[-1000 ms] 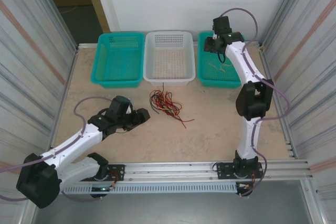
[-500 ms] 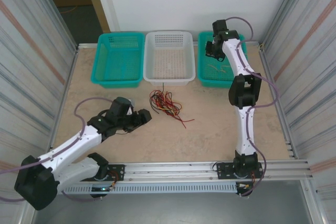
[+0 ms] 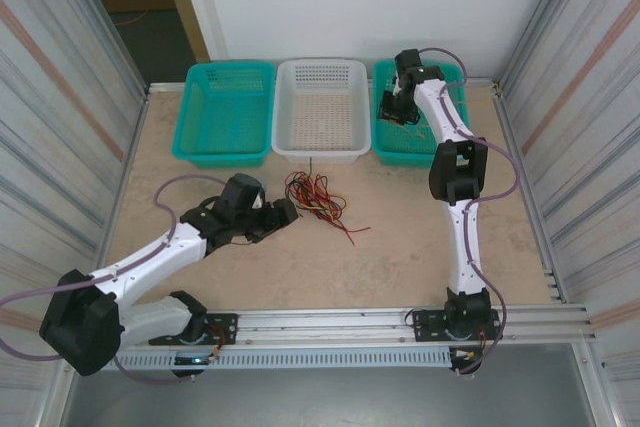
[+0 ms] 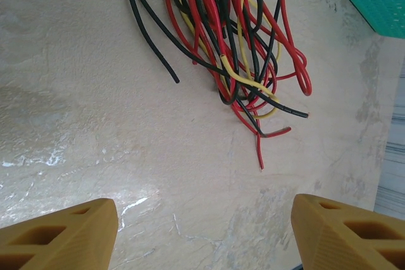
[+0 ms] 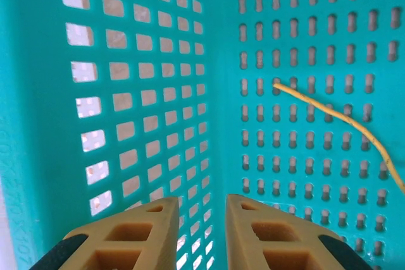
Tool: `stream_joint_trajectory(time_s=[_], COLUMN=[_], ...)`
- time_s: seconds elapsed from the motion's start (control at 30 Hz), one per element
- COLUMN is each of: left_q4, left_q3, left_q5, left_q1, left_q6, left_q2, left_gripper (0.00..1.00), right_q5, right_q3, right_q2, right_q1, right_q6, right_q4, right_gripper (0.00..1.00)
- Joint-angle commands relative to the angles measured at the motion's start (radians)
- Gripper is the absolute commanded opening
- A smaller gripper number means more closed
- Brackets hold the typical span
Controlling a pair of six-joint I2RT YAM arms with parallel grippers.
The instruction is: Untangle the cables
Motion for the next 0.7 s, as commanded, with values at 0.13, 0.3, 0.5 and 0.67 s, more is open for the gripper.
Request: stream_joint_trajectory(time_s=[0.13,0.3,0.5,0.67], left_q4=[0.022,0.019,-0.072,-0.155], left_q3=[-0.026,-0.022,0.013,0.062], left_q5=[-0.003,-0.006,-0.082,-0.123], left_q1=[-0.010,-0.010,-0.010,0.042], left_q6=[-0.029,-0.034,-0.012,0.025], left_q2=[-0.011,-0.014,-0.073,-0.136], left_gripper=[0.74,0.74,0.78,0.80], right_q5=[-0.054,-0.054,0.102,0.237], right_q3=[0.057,0.060,0.029,-0.158], right_q2=[0.027,0.011,-0.103,-0.353], right_q1=[0.009,0.009,0.022,0.075], right_q6=[-0.018,-0.029,-0.055,-0.063], right_q4=[0.009,0.010,-0.027,-0.016], right_gripper=[0.27,0.28,0.30,0.45])
